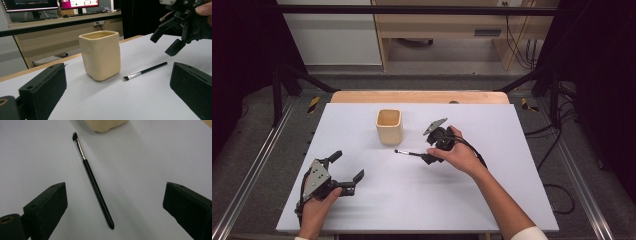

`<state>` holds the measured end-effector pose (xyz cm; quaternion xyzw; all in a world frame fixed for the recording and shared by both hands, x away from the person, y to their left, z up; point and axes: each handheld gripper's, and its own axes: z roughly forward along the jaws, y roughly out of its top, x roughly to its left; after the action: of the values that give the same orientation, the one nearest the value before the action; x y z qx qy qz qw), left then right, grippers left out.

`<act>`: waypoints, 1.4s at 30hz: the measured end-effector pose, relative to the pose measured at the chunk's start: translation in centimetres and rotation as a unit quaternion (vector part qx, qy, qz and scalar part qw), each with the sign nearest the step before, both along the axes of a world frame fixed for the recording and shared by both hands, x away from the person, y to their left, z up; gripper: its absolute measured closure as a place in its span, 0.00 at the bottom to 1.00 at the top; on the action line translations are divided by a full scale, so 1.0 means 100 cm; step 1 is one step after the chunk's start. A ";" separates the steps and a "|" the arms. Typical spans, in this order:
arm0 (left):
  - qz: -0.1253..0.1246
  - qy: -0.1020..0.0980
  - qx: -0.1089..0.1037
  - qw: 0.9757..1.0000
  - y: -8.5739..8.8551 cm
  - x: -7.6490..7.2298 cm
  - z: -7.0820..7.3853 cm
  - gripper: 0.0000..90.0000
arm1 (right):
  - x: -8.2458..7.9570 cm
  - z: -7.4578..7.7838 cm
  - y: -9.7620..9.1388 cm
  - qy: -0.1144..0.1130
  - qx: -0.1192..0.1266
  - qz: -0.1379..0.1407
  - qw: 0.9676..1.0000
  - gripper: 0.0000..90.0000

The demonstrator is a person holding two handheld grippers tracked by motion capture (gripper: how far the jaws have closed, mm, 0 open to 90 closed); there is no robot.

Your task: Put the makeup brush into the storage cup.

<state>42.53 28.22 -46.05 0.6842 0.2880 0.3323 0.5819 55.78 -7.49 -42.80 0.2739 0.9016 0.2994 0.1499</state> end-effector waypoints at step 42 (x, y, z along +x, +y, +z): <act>-0.004 0.003 0.003 1.000 -0.001 0.001 -0.001 0.01 | 0.006 -0.018 0.022 0.029 0.006 0.026 0.999 0.10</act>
<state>42.58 28.14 -46.12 0.6879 0.2865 0.3286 0.5803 56.35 -5.31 -44.62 0.2598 0.9105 0.3007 0.1142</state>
